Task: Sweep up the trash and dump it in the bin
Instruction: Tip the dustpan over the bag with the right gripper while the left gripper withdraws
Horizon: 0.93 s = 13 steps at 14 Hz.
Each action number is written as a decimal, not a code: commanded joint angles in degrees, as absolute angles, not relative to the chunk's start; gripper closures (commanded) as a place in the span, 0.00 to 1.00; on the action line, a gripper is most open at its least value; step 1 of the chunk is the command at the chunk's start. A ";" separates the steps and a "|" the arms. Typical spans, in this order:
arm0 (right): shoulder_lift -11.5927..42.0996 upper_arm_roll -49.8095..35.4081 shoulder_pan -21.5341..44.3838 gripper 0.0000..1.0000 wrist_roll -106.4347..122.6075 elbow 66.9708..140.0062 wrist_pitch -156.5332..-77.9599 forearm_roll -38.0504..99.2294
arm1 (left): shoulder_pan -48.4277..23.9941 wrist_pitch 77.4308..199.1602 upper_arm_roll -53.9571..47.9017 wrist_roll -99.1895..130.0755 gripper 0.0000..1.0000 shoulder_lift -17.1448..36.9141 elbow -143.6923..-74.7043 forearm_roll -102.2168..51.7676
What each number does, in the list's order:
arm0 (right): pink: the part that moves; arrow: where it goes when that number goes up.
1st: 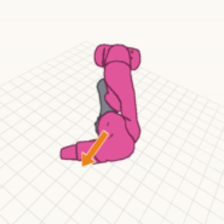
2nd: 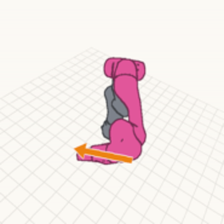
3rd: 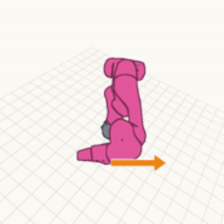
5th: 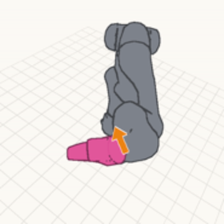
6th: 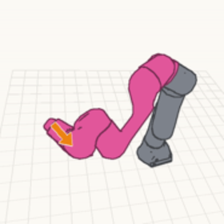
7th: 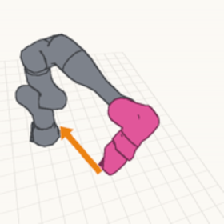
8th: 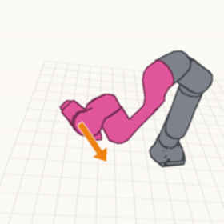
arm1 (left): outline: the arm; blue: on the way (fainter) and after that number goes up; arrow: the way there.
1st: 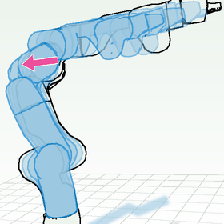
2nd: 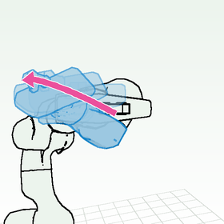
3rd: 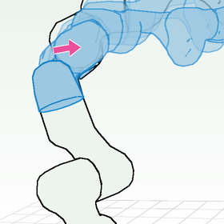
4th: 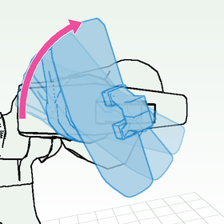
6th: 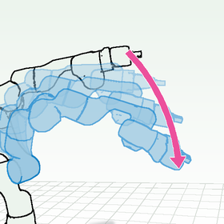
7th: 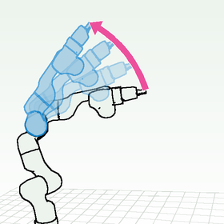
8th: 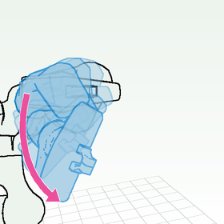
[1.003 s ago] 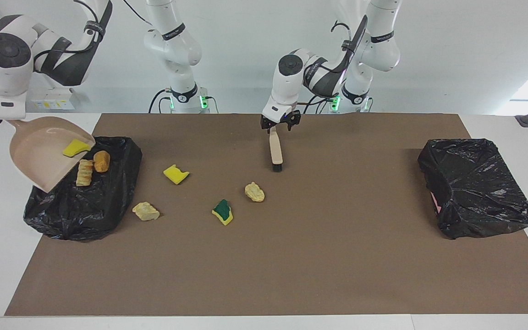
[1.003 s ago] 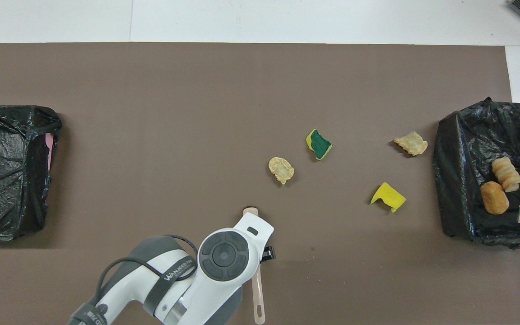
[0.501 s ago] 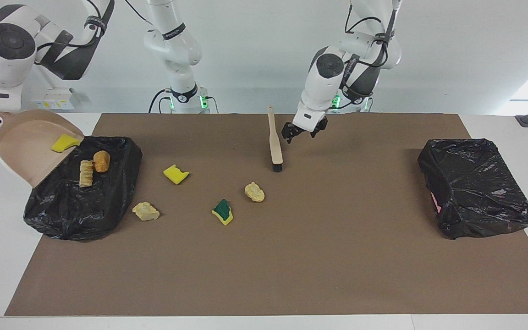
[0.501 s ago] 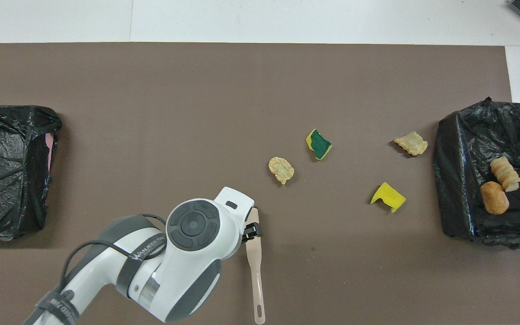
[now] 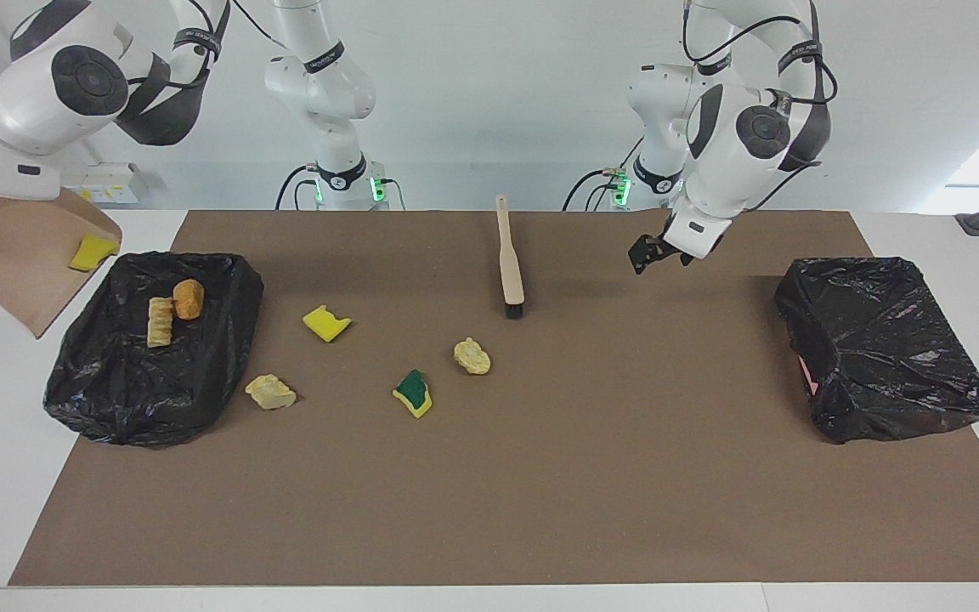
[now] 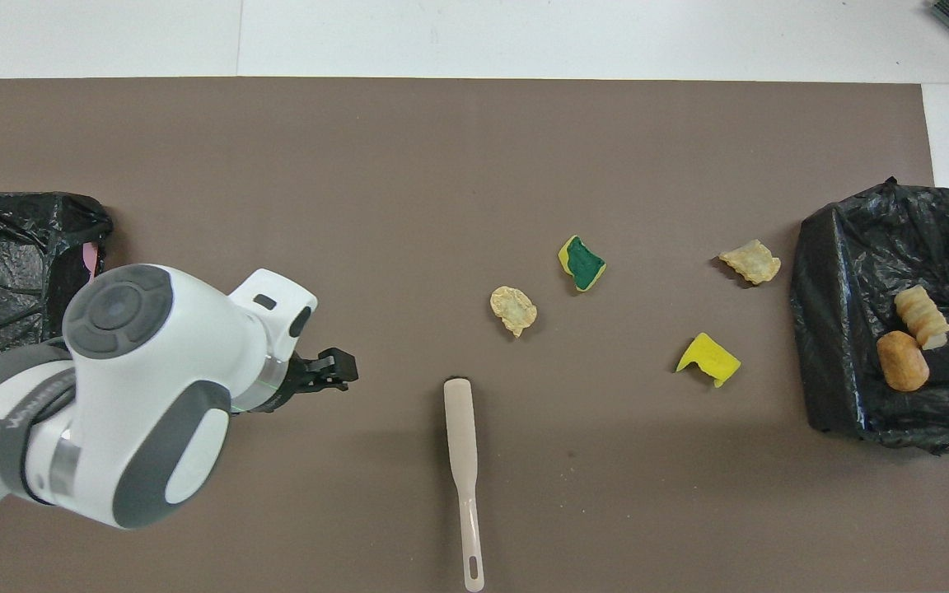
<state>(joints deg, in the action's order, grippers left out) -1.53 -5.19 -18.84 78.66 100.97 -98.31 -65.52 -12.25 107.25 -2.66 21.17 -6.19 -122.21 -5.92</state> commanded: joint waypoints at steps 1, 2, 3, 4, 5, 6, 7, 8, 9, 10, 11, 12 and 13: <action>-3.24 -5.54 -18.28 1.00 76.04 104.65 -98.35 -65.75 | -6.52 106.26 -3.43 13.83 0.00 -6.94 -122.35 -4.31; -3.25 -5.62 -18.02 1.00 73.33 106.07 -98.96 -65.74 | -4.68 106.26 -3.43 11.01 0.00 -7.03 -121.65 -4.22; -2.82 -5.62 -16.71 1.00 72.00 106.69 -98.96 -65.57 | -3.53 106.00 -3.43 8.81 0.00 -7.12 -120.25 -4.22; -1.94 -5.62 -16.26 1.00 71.03 106.70 -98.96 -65.57 | -3.08 104.78 -3.43 7.75 0.00 -7.03 -118.76 -4.13; -1.85 -5.62 -16.17 1.00 71.10 106.26 -98.88 -65.83 | -3.08 103.63 -3.43 7.13 0.00 -6.68 -116.48 -3.52; -1.50 -5.62 -15.91 1.00 72.50 104.78 -98.09 -66.00 | -2.99 101.80 -3.34 6.77 0.00 -6.51 -114.11 -2.82; -1.84 -5.62 -16.34 1.00 76.60 102.94 -98.09 -66.01 | -2.73 99.34 -3.34 6.42 0.00 -6.24 -111.12 -2.20; -1.93 -5.54 -16.96 1.00 80.47 101.01 -98.43 -65.92 | -1.68 96.71 -3.43 5.98 0.00 -5.81 -108.31 -1.94; -1.85 -5.28 -17.05 1.00 82.86 99.33 -98.35 -65.92 | -1.15 94.94 -3.43 5.11 0.00 -5.89 -106.11 -1.93; -1.85 -5.27 -16.96 1.00 83.32 99.14 -98.26 -65.66 | -0.79 94.57 -3.25 4.40 0.00 -6.41 -104.69 -1.93; -2.02 -5.27 -16.96 1.00 82.97 99.58 -98.35 -65.13 | 0.43 94.22 -3.25 4.31 0.00 -6.85 -103.20 -1.93; -1.93 -5.10 -17.22 1.00 82.88 99.49 -98.35 -61.73 | 0.70 92.57 -3.16 4.39 0.00 -6.86 -101.36 -1.93; -1.93 -5.01 -17.31 1.00 82.27 99.32 -97.91 -58.05 | 0.70 89.42 -3.25 4.39 0.00 -6.86 -98.64 -1.93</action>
<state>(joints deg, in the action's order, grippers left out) -1.94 -4.70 -16.42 81.54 99.65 -98.34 -62.44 -0.35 94.21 -2.65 5.17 -7.05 -103.09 -2.94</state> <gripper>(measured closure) 0.683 0.000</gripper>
